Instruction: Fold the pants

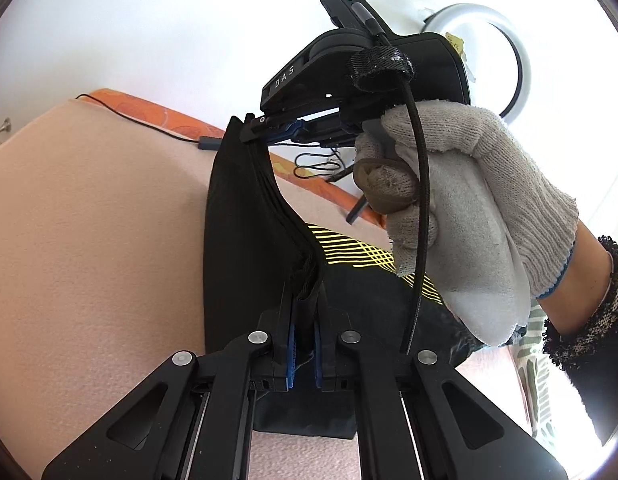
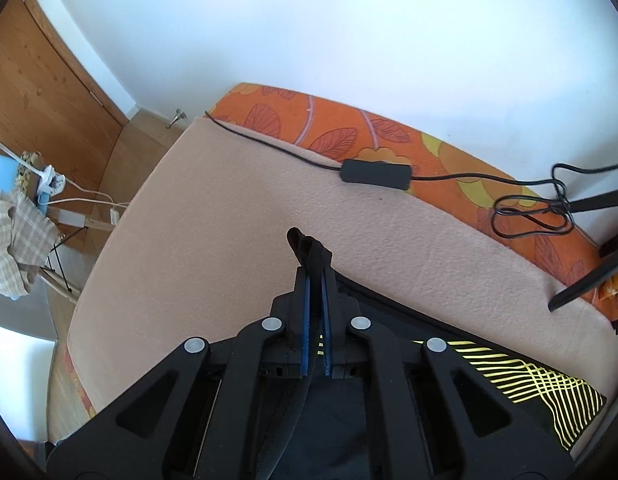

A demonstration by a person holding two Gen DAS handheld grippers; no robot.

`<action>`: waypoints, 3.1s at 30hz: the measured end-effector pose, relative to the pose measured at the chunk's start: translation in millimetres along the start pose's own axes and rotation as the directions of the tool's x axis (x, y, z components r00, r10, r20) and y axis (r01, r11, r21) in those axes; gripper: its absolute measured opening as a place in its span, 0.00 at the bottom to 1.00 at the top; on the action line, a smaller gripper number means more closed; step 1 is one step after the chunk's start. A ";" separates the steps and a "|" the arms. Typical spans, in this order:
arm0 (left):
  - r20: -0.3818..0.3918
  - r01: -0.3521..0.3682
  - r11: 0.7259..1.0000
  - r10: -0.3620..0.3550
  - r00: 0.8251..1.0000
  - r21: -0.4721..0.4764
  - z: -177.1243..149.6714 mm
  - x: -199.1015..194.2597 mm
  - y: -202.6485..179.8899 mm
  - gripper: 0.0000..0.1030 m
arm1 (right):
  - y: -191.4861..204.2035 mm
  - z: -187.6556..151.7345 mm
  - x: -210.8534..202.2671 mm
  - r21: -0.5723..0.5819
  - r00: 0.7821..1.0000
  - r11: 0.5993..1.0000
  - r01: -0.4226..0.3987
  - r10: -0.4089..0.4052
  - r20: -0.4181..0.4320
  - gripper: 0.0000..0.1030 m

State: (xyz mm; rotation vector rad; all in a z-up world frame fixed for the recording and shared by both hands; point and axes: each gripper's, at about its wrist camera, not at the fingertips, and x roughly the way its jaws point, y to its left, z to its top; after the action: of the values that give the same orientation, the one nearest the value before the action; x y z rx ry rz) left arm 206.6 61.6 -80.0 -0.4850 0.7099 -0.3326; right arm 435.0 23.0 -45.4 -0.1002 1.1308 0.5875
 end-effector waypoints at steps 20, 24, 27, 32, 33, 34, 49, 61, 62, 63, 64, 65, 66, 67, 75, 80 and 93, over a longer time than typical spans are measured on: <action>-0.142 0.126 0.985 -0.109 0.984 0.117 -29.6 44.4 -70.5 0.05 | -145.8 -89.5 -68.0 0.234 0.994 0.972 -0.008 -0.019 0.110 0.05; -0.173 0.156 0.977 -0.130 0.976 0.142 -37.0 53.0 -93.5 0.05 | -165.2 -101.7 -79.3 0.252 0.992 0.968 0.003 -0.035 0.120 0.05; -0.189 0.176 0.971 -0.145 0.971 0.160 -43.6 59.8 -107.0 0.05 | -181.9 -110.6 -85.7 0.275 0.991 0.961 0.007 -0.044 0.128 0.05; -0.206 0.202 0.964 -0.165 0.965 0.175 -52.0 67.8 -126.6 0.05 | -206.7 -123.5 -94.1 0.310 0.989 0.951 0.013 -0.058 0.136 0.05; -0.210 0.206 0.963 -0.168 0.963 0.174 -53.4 69.7 -129.2 0.05 | -211.2 -125.7 -96.0 0.316 0.989 0.949 0.010 -0.057 0.139 0.05; -0.215 0.211 0.962 -0.172 0.961 0.175 -55.4 72.9 -132.5 0.05 | -215.3 -127.8 -98.4 0.320 0.988 0.947 0.011 -0.059 0.140 0.05; -0.294 0.271 0.935 -0.198 0.935 0.230 -75.1 115.6 -183.4 0.05 | -278.0 -158.5 -113.0 0.372 0.986 0.928 0.031 -0.089 0.141 0.05; -0.328 0.241 0.919 -0.134 0.935 0.312 -85.2 132.5 -201.3 0.05 | -310.1 -177.6 -97.3 0.398 0.989 0.917 0.016 -0.074 0.130 0.05; -0.332 0.238 0.918 -0.128 0.934 0.316 -85.7 132.9 -203.2 0.05 | -311.1 -178.5 -96.4 0.398 0.989 0.917 0.011 -0.068 0.130 0.05; -0.337 0.241 0.916 -0.127 0.933 0.321 -86.7 132.9 -205.1 0.05 | -312.1 -179.1 -95.8 0.398 0.989 0.917 0.008 -0.065 0.129 0.05; -0.339 0.240 0.913 -0.122 0.933 0.331 -88.2 132.3 -206.6 0.05 | -313.2 -179.7 -95.7 0.401 0.990 0.916 0.015 -0.070 0.125 0.05; -0.339 0.238 0.909 -0.117 0.934 0.342 -89.9 131.5 -208.4 0.07 | -313.4 -179.3 -95.3 0.403 0.990 0.915 0.019 -0.074 0.121 0.05; -0.343 0.241 0.906 -0.117 0.932 0.348 -91.5 130.3 -210.4 0.11 | -314.1 -179.6 -95.6 0.404 0.990 0.914 0.027 -0.080 0.115 0.05; -0.352 0.252 0.903 -0.123 0.928 0.348 -92.9 130.0 -212.8 0.13 | -315.0 -180.2 -97.3 0.404 0.990 0.914 0.042 -0.093 0.108 0.05; -0.396 0.298 0.885 -0.146 0.907 0.358 -101.6 128.4 -223.6 0.13 | -317.4 -187.6 -111.4 0.413 0.983 0.905 0.099 -0.153 0.100 0.20; -0.407 0.320 0.885 -0.169 0.898 0.338 -90.4 115.1 -214.7 0.14 | -315.0 -198.3 -128.7 0.433 0.979 0.898 0.075 -0.149 0.139 0.26; -0.391 0.318 0.902 -0.190 0.900 0.294 -38.4 68.7 -168.6 0.29 | -279.4 -269.7 -170.9 0.535 0.966 0.844 -0.047 -0.097 0.238 0.50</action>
State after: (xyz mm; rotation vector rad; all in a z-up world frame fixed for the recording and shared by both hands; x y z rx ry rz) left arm 207.7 -122.4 -53.0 -0.1731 0.9157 -0.8000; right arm 300.2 -378.3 -74.5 0.4385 0.9996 0.2297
